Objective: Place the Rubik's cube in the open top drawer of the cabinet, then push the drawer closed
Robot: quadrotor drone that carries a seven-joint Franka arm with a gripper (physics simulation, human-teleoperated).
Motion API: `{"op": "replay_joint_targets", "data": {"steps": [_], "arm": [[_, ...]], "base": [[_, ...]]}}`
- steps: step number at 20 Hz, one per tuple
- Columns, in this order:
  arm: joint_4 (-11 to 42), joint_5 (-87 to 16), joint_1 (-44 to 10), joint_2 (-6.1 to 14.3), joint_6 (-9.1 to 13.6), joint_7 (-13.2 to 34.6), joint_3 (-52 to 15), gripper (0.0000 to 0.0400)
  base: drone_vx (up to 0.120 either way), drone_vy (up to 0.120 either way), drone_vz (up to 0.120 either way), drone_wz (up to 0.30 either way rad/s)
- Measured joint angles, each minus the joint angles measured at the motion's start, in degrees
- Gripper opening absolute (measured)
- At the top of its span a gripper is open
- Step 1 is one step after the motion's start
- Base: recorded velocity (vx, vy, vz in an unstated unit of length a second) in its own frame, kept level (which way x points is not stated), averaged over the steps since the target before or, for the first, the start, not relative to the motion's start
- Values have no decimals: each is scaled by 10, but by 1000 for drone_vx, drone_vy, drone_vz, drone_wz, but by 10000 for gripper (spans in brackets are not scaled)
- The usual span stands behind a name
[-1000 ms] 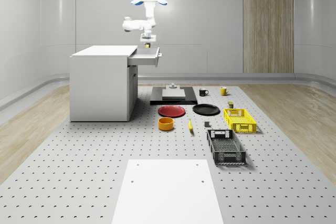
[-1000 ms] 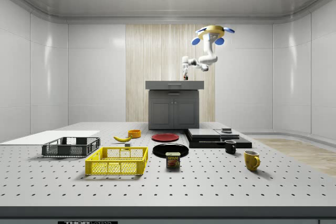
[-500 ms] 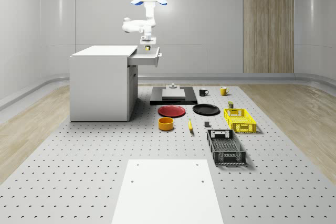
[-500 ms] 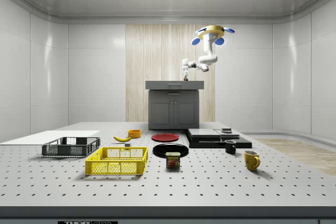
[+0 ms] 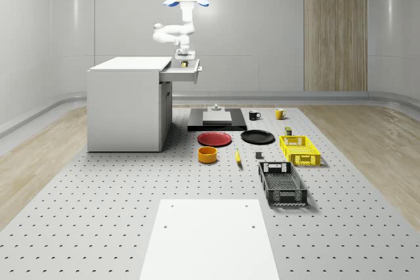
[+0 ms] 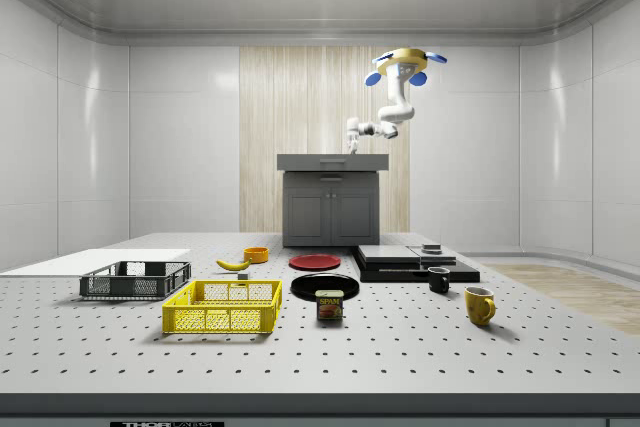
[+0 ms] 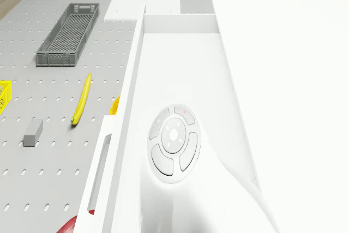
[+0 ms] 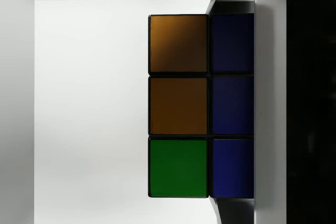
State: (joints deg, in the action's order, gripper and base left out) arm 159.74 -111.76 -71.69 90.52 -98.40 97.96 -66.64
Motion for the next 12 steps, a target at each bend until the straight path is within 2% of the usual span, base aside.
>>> {"op": "replay_joint_targets", "data": {"steps": [4, 8, 9, 12], "arm": [[-12, -27, -6, -6, -7, 0, 27, 325], [-16, -37, -7, -12, -7, -1, 37, 372], [-14, -35, -6, -13, -5, -2, 35, 378], [-9, -26, -1, -15, 3, -3, 24, 390]], "base": [[0, 0, 0, 0], [0, 0, 0, 0], [0, 0, 40, 0], [0, 0, 120, 0]]}}
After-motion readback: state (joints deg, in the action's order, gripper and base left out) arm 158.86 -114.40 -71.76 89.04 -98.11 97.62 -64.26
